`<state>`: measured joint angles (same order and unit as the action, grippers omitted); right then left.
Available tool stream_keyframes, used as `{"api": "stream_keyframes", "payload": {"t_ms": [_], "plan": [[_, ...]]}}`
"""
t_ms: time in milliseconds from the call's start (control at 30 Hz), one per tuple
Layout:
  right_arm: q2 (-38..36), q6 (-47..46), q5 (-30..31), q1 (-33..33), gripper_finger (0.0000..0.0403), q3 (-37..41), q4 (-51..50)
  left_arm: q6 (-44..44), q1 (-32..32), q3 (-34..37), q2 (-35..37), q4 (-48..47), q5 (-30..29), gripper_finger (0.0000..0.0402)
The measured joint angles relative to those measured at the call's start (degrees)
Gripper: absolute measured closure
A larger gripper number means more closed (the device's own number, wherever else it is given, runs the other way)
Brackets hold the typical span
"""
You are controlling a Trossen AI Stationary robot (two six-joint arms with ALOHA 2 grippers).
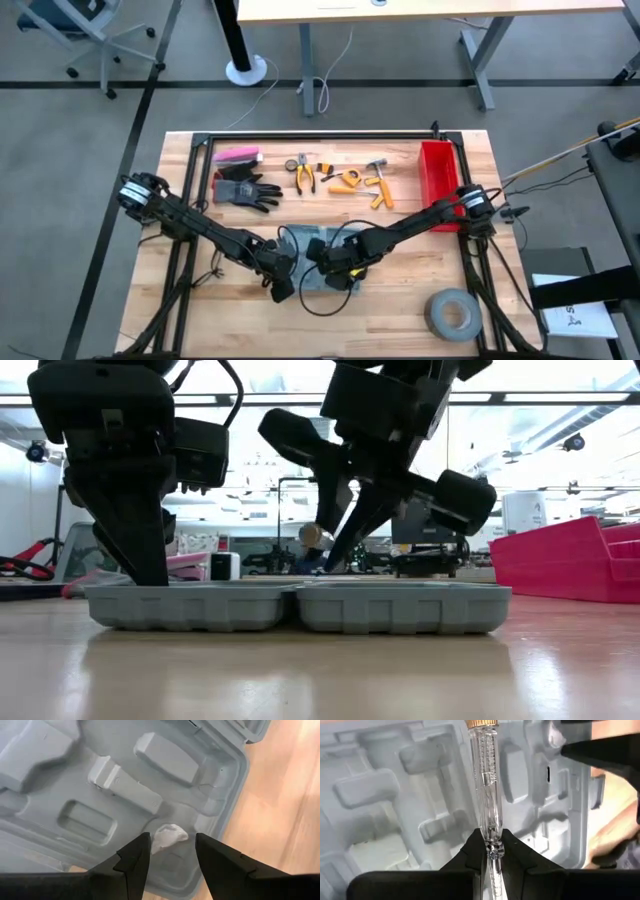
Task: Prefit tool cases
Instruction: Remove the flathead screwdriver from the pre-fit tool case
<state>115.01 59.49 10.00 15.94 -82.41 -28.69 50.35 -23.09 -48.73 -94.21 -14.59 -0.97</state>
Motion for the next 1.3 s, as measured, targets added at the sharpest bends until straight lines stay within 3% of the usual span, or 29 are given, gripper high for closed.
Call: {"api": "stream_keyframes", "payload": {"t_ms": [200,467,833,1000,1100,1300], "plan": [[-2.5,-2.6,3.3,-1.0,0.0383,0.0,-4.9,-0.2,0.0,0.0,0.0,0.0,0.0,0.0237],[-7.3,-7.2,3.2,-5.8,0.0383,-0.1,-9.0,-0.2,0.0,0.0,0.0,-0.1,0.1,0.0237],[-13.1,-12.7,-2.9,-15.3,0.0383,1.4,-10.5,-1.3,0.0,0.0,0.0,0.7,-0.9,0.0237],[-13.2,-17.2,-8.8,-21.9,0.0383,3.1,-10.7,-1.4,0.0,0.0,0.0,1.9,-1.4,0.0237],[-12.8,-20.6,-11.7,-25.7,0.0383,3.8,-11.4,-1.1,0.0,0.0,0.0,2.1,-1.4,0.0237],[-11.5,-31.2,-11.9,-32.3,0.0383,3.8,-13.5,-0.9,0.0,0.0,0.0,2.4,-1.6,0.0237]]}}
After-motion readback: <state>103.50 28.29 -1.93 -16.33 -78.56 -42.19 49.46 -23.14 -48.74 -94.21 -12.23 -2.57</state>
